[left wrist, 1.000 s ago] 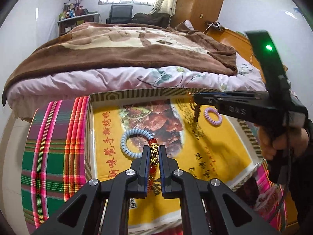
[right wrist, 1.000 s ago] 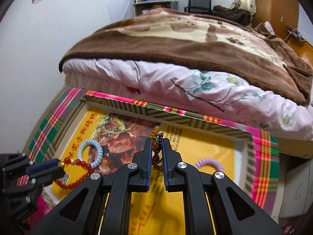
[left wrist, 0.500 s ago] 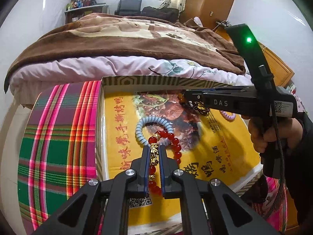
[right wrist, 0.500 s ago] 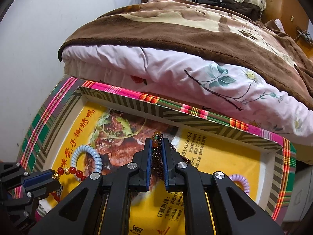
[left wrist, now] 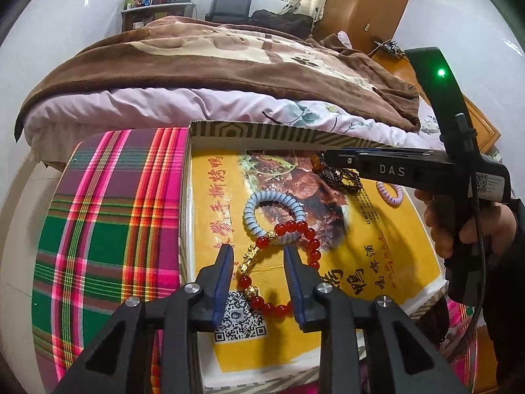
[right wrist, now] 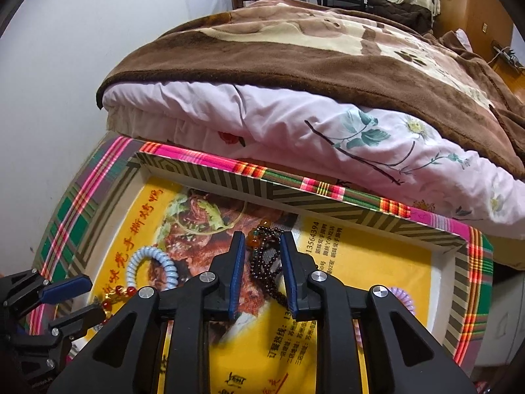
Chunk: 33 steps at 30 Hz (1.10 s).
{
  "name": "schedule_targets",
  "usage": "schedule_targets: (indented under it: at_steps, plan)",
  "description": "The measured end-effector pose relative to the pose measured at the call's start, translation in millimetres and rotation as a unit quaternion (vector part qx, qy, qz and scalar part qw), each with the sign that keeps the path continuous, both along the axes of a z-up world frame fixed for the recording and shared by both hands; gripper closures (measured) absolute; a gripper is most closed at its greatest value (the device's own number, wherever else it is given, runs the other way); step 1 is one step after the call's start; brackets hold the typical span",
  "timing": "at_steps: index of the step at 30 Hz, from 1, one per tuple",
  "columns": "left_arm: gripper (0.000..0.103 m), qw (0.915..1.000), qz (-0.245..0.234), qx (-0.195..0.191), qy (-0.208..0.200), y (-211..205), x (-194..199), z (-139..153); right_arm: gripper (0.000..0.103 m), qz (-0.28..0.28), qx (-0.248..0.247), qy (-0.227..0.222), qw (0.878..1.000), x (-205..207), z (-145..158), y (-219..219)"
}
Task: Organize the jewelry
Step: 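Open both tools to release the red bracelet and dark beads into the tray, then grasp the silver keychain with pink bead using the right tool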
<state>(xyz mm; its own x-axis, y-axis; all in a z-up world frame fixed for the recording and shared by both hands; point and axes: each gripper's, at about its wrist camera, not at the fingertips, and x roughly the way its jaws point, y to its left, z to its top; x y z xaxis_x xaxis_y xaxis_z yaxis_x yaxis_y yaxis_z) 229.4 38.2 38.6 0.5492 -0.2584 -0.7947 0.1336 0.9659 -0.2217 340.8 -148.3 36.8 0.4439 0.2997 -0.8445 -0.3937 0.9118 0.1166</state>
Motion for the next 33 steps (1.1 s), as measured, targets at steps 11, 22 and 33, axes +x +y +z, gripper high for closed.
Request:
schedule_targets:
  at_steps: [11, 22, 33]
  plan:
    - [0.039, 0.9993, -0.009, -0.014, -0.035, -4, -39, 38, 0.056, 0.004, 0.035, -0.030, 0.999, -58, 43, -19]
    - [0.036, 0.9972, -0.011, -0.037, -0.063, 4, -112, 60, 0.056, 0.032, 0.076, -0.043, 0.996, -172, 52, -40]
    - [0.029, 0.9984, 0.004, -0.041, -0.037, 18, -152, 31, 0.056, -0.009, 0.070, -0.020, 0.997, -219, 2, -22]
